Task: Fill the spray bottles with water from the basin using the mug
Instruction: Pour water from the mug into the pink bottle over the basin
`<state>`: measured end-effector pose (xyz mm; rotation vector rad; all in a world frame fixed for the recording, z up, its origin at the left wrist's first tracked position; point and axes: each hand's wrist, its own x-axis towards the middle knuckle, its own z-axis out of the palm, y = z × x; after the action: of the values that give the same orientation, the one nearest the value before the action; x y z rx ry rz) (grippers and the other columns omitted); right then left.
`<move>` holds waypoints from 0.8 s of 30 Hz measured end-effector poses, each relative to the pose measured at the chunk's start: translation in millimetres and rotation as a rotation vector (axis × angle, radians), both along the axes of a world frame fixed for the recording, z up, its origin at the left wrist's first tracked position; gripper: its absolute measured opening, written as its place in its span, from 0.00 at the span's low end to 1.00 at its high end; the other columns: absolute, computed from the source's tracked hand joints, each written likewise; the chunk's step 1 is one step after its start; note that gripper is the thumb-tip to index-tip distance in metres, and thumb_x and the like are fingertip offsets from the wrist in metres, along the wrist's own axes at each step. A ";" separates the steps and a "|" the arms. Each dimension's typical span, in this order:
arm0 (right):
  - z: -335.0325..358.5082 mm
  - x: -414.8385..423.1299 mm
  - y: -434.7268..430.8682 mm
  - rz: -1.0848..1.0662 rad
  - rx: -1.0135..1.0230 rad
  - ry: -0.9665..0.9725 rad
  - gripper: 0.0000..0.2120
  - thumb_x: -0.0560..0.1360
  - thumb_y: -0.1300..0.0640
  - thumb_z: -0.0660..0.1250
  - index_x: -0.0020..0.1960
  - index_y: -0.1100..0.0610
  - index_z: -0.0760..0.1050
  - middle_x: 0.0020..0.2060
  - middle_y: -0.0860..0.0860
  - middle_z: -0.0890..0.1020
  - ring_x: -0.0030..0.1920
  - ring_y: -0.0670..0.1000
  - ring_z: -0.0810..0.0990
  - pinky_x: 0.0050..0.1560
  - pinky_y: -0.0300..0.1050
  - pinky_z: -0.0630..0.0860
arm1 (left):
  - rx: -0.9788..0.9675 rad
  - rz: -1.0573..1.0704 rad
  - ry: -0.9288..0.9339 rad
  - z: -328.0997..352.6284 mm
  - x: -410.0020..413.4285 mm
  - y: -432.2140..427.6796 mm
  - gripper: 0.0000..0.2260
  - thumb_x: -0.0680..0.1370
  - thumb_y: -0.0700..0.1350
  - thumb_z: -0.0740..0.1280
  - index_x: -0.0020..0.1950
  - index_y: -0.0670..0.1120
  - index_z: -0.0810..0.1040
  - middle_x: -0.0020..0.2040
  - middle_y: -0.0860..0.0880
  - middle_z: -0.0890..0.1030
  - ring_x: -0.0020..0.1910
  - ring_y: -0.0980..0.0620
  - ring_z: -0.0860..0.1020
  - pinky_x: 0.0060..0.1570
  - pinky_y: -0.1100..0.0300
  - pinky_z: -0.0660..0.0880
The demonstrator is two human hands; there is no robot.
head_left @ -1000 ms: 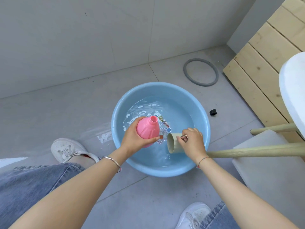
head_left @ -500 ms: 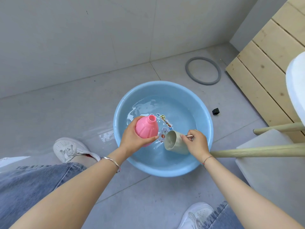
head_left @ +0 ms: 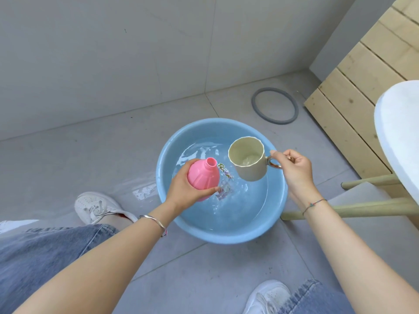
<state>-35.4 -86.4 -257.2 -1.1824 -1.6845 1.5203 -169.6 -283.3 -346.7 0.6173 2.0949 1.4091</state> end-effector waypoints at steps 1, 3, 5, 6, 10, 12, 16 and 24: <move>7.7 -1.0 0.4 0.009 0.028 0.018 0.22 0.74 0.66 0.68 0.29 0.56 0.59 0.17 0.41 0.60 0.19 0.39 0.66 0.27 0.25 0.64 | 0.000 -0.006 0.001 1.0 0.7 1.4 0.34 0.59 0.54 0.84 0.59 0.65 0.71 0.56 0.61 0.78 0.55 0.55 0.78 0.54 0.57 0.77; 18.9 -1.8 2.6 0.028 0.080 0.045 0.22 0.74 0.66 0.68 0.29 0.56 0.59 0.17 0.40 0.61 0.21 0.38 0.69 0.30 0.26 0.66 | -0.002 -0.014 0.011 2.6 2.2 4.4 0.36 0.58 0.56 0.83 0.62 0.62 0.71 0.57 0.60 0.78 0.55 0.55 0.78 0.55 0.54 0.78; 27.3 -1.9 4.3 0.043 0.120 0.052 0.21 0.73 0.65 0.69 0.29 0.56 0.60 0.17 0.40 0.65 0.22 0.38 0.70 0.31 0.30 0.66 | -0.004 -0.008 0.008 3.5 3.6 7.6 0.37 0.56 0.58 0.83 0.62 0.62 0.71 0.58 0.59 0.77 0.56 0.55 0.78 0.56 0.53 0.78; 30.5 -1.2 5.5 0.055 0.144 0.055 0.21 0.73 0.64 0.69 0.29 0.56 0.61 0.17 0.41 0.67 0.24 0.39 0.71 0.31 0.32 0.65 | -0.004 -0.006 0.006 5.0 4.5 9.0 0.38 0.56 0.59 0.82 0.62 0.62 0.71 0.58 0.59 0.77 0.56 0.55 0.77 0.56 0.53 0.78; 37.5 -0.3 5.3 0.096 0.250 0.045 0.20 0.71 0.60 0.71 0.28 0.55 0.63 0.24 0.48 0.75 0.35 0.51 0.74 0.32 0.41 0.64 | 0.003 -0.009 0.005 9.8 7.1 13.1 0.36 0.58 0.55 0.83 0.60 0.63 0.71 0.56 0.61 0.77 0.55 0.56 0.77 0.54 0.54 0.78; 40.3 -0.5 1.6 0.125 0.308 0.028 0.20 0.70 0.57 0.72 0.28 0.55 0.62 0.27 0.60 0.75 0.35 0.52 0.73 0.35 0.42 0.65 | 0.001 -0.010 0.012 10.7 7.9 14.5 0.35 0.57 0.55 0.84 0.60 0.63 0.71 0.55 0.61 0.78 0.54 0.57 0.78 0.53 0.53 0.79; 47.5 -2.8 -6.9 0.159 0.490 -0.052 0.22 0.70 0.59 0.73 0.28 0.56 0.61 0.27 0.54 0.66 0.31 0.46 0.65 0.33 0.40 0.61 | -0.013 -0.011 0.027 10.3 9.2 15.5 0.37 0.57 0.57 0.83 0.62 0.61 0.72 0.56 0.60 0.78 0.54 0.56 0.78 0.53 0.51 0.79; 57.3 -7.1 -13.2 0.207 0.697 -0.105 0.21 0.70 0.59 0.72 0.28 0.55 0.61 0.28 0.50 0.65 0.31 0.44 0.64 0.33 0.33 0.60 | -0.032 -0.005 0.026 7.7 11.8 14.3 0.39 0.54 0.62 0.81 0.62 0.62 0.71 0.57 0.60 0.78 0.55 0.55 0.78 0.53 0.51 0.79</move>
<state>-42.5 -99.6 -199.9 -0.7340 -2.2031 0.8447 -157.8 -269.0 -339.0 0.6314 2.1304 1.3687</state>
